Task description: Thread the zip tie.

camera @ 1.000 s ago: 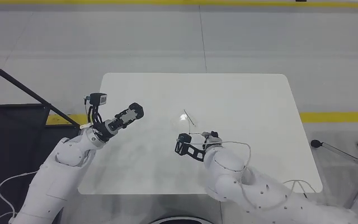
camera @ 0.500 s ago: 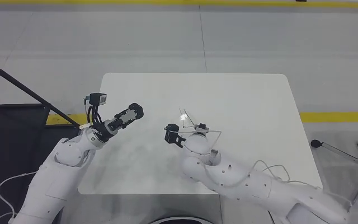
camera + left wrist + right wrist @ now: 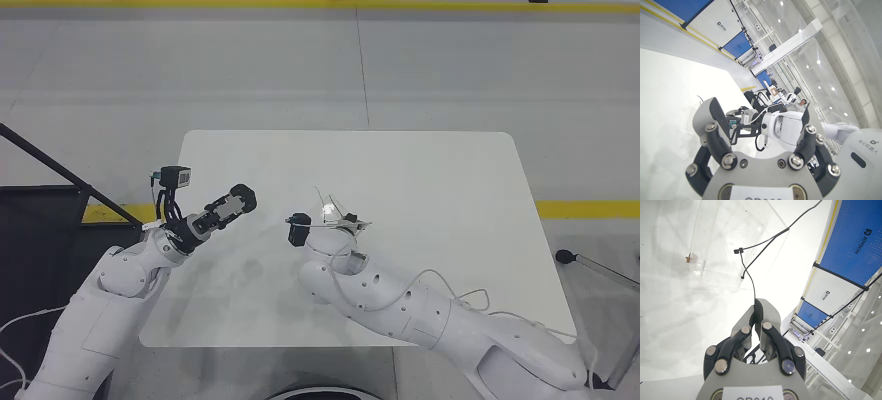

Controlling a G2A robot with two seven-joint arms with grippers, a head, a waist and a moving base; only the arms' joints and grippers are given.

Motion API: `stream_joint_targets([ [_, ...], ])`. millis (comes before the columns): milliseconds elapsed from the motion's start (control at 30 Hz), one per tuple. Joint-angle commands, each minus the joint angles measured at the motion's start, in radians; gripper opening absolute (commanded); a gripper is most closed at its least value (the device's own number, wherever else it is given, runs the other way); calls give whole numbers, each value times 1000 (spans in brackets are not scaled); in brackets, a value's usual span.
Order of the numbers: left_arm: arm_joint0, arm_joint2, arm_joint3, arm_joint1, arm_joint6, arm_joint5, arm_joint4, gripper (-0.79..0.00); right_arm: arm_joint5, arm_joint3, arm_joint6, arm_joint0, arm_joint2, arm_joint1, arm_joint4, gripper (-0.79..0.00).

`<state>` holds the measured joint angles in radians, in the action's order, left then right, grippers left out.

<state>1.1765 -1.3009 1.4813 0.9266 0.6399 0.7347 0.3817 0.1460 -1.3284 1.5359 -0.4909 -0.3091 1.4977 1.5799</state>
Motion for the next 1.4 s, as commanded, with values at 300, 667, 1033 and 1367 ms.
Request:
stream_joint_targets([
  [300,0,0,0,0,0,0,0,0,45,67,0,-19,-34,53,44,-730],
  [667,0,0,0,0,0,0,0,0,66,52,0,-66,-120,75,111,-471],
  [1033,0,0,0,0,0,0,0,0,146,-322,-12,-293,-423,-18,156,-422],
  [1367,0,0,0,0,0,0,0,0,203,-634,-181,-554,-723,-88,150,-89],
])
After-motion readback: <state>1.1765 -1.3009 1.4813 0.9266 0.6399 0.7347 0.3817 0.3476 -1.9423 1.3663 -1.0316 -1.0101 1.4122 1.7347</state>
